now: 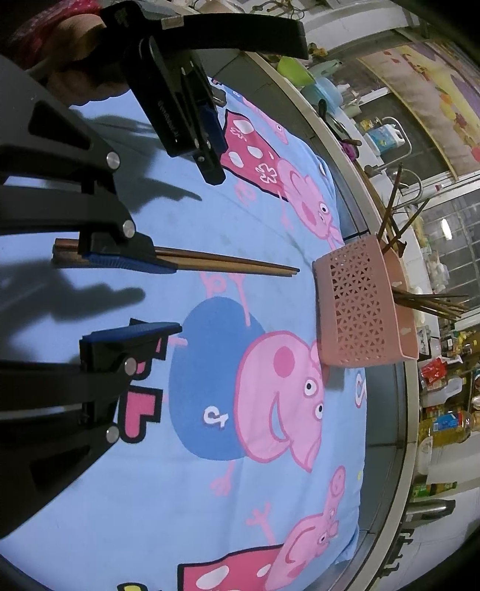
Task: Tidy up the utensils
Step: 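Close the right tool on one chopstick while the left tool lowers over the other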
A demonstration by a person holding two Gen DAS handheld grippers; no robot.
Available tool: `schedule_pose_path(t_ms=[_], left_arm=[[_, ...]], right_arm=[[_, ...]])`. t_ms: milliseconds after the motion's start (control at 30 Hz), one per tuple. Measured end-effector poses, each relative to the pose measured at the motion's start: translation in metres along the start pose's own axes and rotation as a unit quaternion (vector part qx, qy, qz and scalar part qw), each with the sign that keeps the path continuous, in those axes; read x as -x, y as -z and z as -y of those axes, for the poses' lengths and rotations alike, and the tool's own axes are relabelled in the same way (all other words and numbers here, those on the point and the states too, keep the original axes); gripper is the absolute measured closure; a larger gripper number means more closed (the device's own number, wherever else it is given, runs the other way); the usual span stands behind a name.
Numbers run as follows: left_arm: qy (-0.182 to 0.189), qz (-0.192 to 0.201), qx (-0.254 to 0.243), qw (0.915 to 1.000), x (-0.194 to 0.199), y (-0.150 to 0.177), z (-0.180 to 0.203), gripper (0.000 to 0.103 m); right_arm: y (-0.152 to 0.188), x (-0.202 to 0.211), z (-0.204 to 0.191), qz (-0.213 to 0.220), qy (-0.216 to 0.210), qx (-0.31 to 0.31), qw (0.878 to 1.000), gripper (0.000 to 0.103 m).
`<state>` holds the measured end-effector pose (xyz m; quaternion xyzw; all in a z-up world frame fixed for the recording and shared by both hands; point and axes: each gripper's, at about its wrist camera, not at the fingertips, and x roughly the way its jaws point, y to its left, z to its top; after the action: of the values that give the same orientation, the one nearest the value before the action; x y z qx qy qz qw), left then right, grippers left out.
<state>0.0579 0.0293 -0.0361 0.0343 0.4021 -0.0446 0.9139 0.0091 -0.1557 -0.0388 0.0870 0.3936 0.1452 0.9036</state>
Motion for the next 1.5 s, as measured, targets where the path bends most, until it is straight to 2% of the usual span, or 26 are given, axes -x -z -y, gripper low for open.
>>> schedule_pose_path(t_ms=[633,833,867,967,1233,1367,1500], left_arm=[[0.003,-0.021,0.007,0.9998,-0.013,0.007,-0.003,0.056],[0.02,-0.029,0.007,0.9994,-0.014,0.003,0.0,0.053],[0.023,-0.028,0.008,0.9993,-0.014,0.002,0.002,0.049],[0.026,-0.025,0.004,0.9993,-0.012,0.001,0.005,0.049],[0.043,-0.031,-0.004,0.9986,-0.012,-0.007,0.019,0.049],[0.049,-0.031,-0.015,0.9982,-0.013,-0.01,0.029,0.049],[0.056,-0.036,-0.021,0.9976,-0.016,-0.012,0.037,0.049]], right_arm=[[0.005,-0.01,-0.02,-0.017,0.002,0.046,0.999,0.103],[0.012,-0.019,-0.03,-0.031,0.02,0.082,0.996,0.103],[0.013,-0.019,-0.032,-0.028,0.026,0.09,0.995,0.103],[0.013,-0.019,-0.036,-0.019,0.054,0.116,0.992,0.103],[0.019,-0.024,-0.042,-0.035,0.034,0.122,0.991,0.103],[0.017,-0.023,-0.037,-0.041,0.013,0.097,0.994,0.103],[0.015,-0.022,-0.027,-0.055,-0.027,0.051,0.997,0.103]])
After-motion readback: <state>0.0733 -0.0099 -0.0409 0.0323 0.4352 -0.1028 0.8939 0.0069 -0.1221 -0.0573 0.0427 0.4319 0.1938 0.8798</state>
